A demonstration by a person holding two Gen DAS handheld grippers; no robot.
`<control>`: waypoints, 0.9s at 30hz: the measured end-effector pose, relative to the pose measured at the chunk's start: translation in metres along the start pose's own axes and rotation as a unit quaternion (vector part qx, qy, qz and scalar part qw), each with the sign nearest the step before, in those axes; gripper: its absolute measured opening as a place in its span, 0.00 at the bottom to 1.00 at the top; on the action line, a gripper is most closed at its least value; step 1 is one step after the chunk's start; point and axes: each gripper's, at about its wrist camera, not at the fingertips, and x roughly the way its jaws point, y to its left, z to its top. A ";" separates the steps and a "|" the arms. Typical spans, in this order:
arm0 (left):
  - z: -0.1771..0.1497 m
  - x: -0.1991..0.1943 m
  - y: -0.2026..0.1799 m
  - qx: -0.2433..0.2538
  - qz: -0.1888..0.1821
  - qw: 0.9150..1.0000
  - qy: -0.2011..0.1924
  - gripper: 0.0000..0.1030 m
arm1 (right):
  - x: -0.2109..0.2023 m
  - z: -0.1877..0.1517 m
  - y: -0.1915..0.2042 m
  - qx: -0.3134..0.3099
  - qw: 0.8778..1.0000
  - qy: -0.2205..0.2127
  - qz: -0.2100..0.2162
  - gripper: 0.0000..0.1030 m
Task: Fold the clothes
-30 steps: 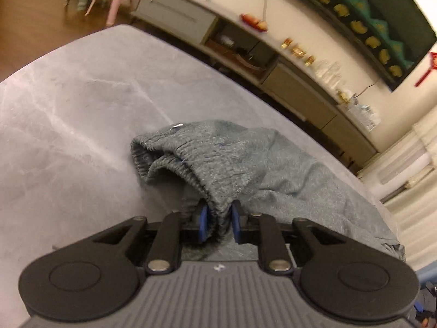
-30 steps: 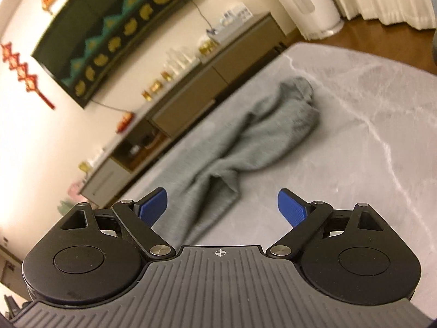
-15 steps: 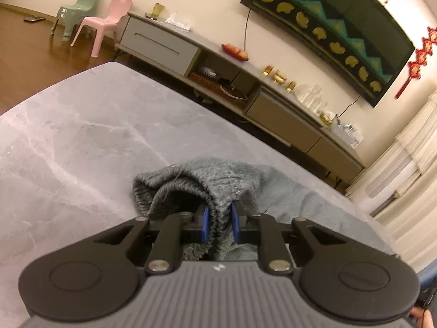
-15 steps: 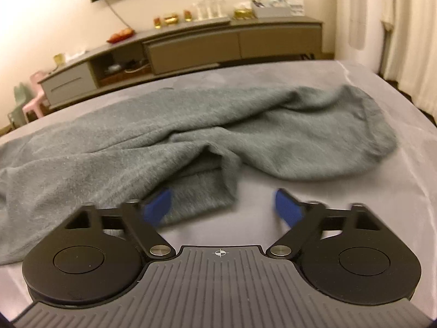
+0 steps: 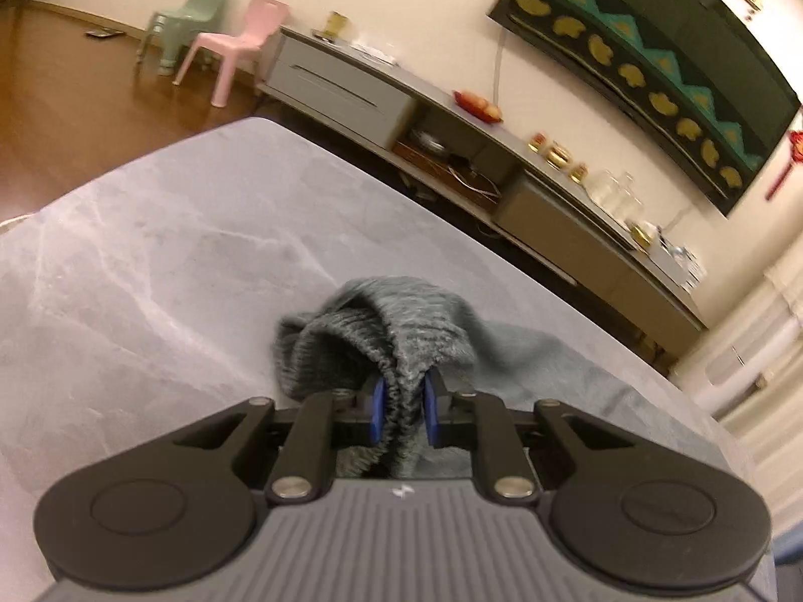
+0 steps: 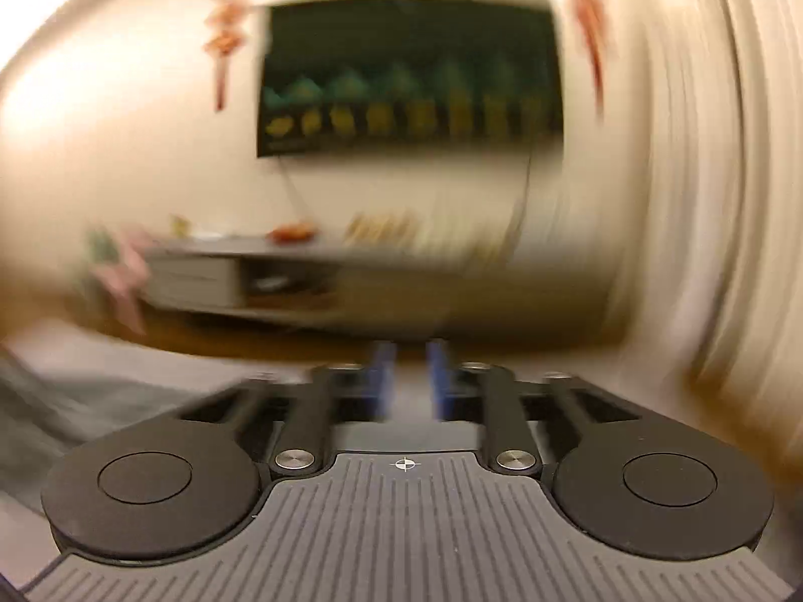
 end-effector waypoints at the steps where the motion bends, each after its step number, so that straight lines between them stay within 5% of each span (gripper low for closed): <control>1: -0.003 -0.007 -0.001 -0.004 0.000 1.000 -0.005 0.31 | 0.017 -0.024 -0.018 0.068 0.996 0.053 -0.002 0.49; 2: -0.006 -0.018 0.000 -0.012 -0.001 1.000 -0.014 0.58 | 0.034 -0.047 -0.035 0.136 0.985 0.106 -0.006 0.48; 3: -0.011 -0.033 0.002 -0.025 0.003 0.999 -0.033 0.72 | 0.050 -0.057 -0.043 0.192 0.968 0.158 -0.024 0.48; 4: -0.016 -0.049 0.003 -0.033 0.004 0.998 -0.058 0.88 | 0.059 -0.061 -0.046 0.213 0.962 0.172 -0.004 0.49; 5: -0.021 -0.065 0.005 -0.042 0.006 0.996 -0.083 0.93 | 0.066 -0.062 -0.044 0.210 0.963 0.170 0.015 0.55; 8: -0.040 -0.093 0.007 -0.033 -0.004 0.995 -0.094 0.94 | 0.083 -0.063 -0.027 0.150 0.974 0.171 0.000 0.70; 12: -0.064 -0.053 -0.017 0.033 -0.045 0.998 0.041 0.93 | 0.110 -0.075 0.001 0.032 0.978 0.198 -0.052 0.71; 15: -0.078 -0.024 -0.040 0.089 -0.027 0.992 0.087 0.92 | 0.122 -0.084 0.002 0.011 0.978 0.200 -0.060 0.73; 16: -0.082 -0.015 -0.046 0.105 -0.018 0.990 0.096 0.85 | 0.125 -0.085 0.000 0.015 0.979 0.194 -0.054 0.72; 17: -0.085 -0.007 -0.051 0.120 -0.011 0.988 0.101 0.58 | 0.128 -0.087 -0.002 0.020 0.981 0.187 -0.048 0.68; 19: -0.079 -0.006 -0.054 0.139 -0.010 0.987 0.076 0.06 | 0.134 -0.090 -0.005 0.029 0.984 0.175 -0.036 0.23; 20: -0.076 -0.005 -0.056 0.148 -0.009 0.987 0.063 0.02 | 0.134 -0.087 -0.006 0.034 0.985 0.169 -0.032 0.02; 22: -0.068 -0.007 -0.057 0.161 -0.010 0.986 0.030 0.02 | 0.125 -0.074 -0.003 0.027 0.990 0.135 -0.030 0.01; 25: -0.020 -0.055 -0.009 0.030 -0.065 0.991 -0.115 0.02 | 0.075 -0.024 0.021 -0.021 0.999 0.016 -0.036 0.00; 27: -0.005 -0.063 0.031 -0.051 -0.050 0.986 -0.152 0.02 | 0.021 0.010 0.055 -0.103 0.990 -0.088 -0.044 0.00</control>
